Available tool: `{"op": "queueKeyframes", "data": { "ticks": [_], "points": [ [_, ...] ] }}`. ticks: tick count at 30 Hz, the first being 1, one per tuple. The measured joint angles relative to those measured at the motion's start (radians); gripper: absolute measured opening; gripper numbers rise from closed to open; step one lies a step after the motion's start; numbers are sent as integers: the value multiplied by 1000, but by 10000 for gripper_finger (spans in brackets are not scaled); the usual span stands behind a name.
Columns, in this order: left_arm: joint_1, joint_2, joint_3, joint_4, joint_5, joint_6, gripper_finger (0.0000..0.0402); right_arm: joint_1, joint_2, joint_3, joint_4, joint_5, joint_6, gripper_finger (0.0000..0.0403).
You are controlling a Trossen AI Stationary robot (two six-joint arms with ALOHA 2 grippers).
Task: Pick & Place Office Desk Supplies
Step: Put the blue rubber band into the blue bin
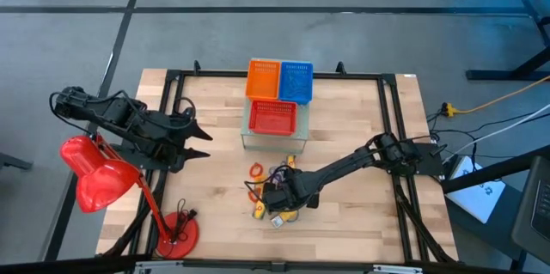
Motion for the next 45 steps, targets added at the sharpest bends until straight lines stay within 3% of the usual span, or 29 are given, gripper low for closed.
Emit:
{"op": "queueKeyframes", "data": {
  "ticks": [36,39,45],
  "points": [
    [0,19,0,0,2,-2,239,23,45,4,11,-49,-7,100],
    [0,19,0,0,2,-2,239,23,46,4,4,-53,-12,82],
    [0,19,0,0,2,-3,239,26,47,3,-7,-44,-32,9]
  ]
}}
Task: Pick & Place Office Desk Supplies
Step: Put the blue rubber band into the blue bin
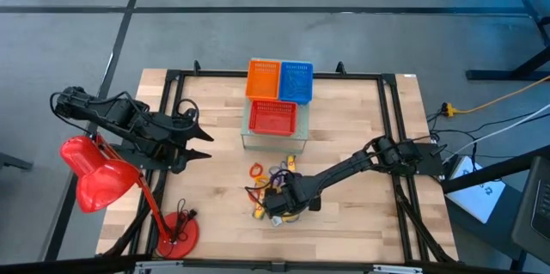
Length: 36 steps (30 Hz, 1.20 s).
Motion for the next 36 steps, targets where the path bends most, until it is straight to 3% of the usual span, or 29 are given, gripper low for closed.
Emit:
{"op": "queueKeyframes", "data": {
  "ticks": [5,9,23,26,32,36],
  "points": [
    [0,0,0,0,0,0,239,4,-3,9,-1,19,-2,4],
    [0,0,0,0,0,0,239,8,-8,80,10,111,-37,2],
    [0,0,0,-4,0,-7,239,86,-21,608,-104,563,-276,1],
    [0,-1,0,-10,-1,-7,239,106,-52,592,1,647,-333,0],
    [0,-2,0,-22,-11,-8,239,96,-120,608,38,812,-448,0],
    [0,-2,0,-23,-17,-7,239,58,-157,608,39,851,-548,0]
  ]
}}
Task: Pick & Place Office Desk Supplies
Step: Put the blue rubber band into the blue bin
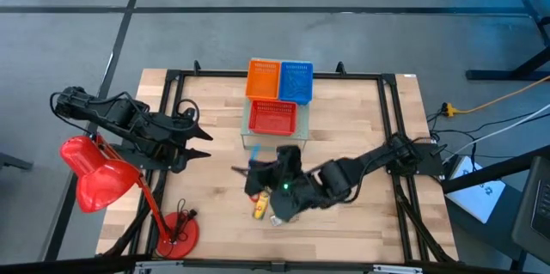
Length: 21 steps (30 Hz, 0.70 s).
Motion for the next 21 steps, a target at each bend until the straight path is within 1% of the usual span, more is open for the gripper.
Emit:
{"op": "queueKeyframes", "data": {
  "ticks": [7,13,15,19,21],
  "points": [
    [0,0,0,0,-10,-1,239,-89,-30,0,1,-2,-162,0],
    [0,0,0,-7,-13,-14,239,-174,-47,1,-14,-55,-278,0],
    [0,0,0,-9,-14,-19,239,-204,-54,0,-35,-75,-282,0],
    [0,0,0,-9,-14,-27,239,-254,-75,1,-146,-117,-251,0],
    [0,0,0,-9,-14,-27,239,-287,-73,1,-178,-145,-263,0]
  ]
}}
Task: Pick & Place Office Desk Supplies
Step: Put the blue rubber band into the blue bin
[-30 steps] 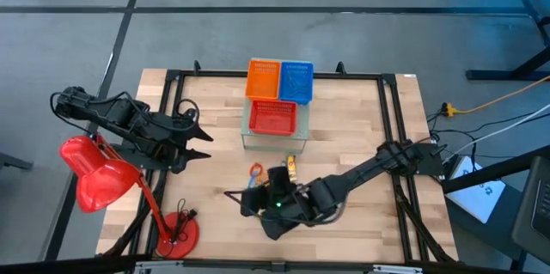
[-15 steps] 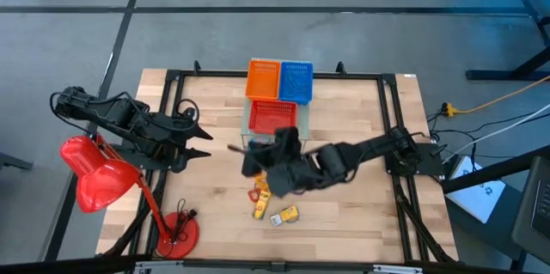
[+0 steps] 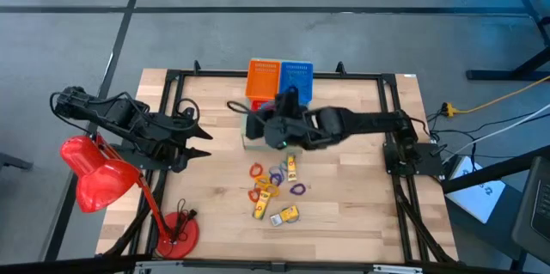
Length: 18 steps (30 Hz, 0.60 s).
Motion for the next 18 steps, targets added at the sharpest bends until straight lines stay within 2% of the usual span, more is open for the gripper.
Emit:
{"op": "queueKeyframes", "data": {
  "ticks": [5,12,18],
  "points": [
    [0,0,0,0,-1,1,239,-89,0,0,-45,-53,-39,0],
    [0,0,0,0,-1,1,239,-214,1,0,-259,-120,-8,0],
    [0,0,0,0,-25,8,239,-292,-4,0,-290,-191,-86,0]
  ]
}}
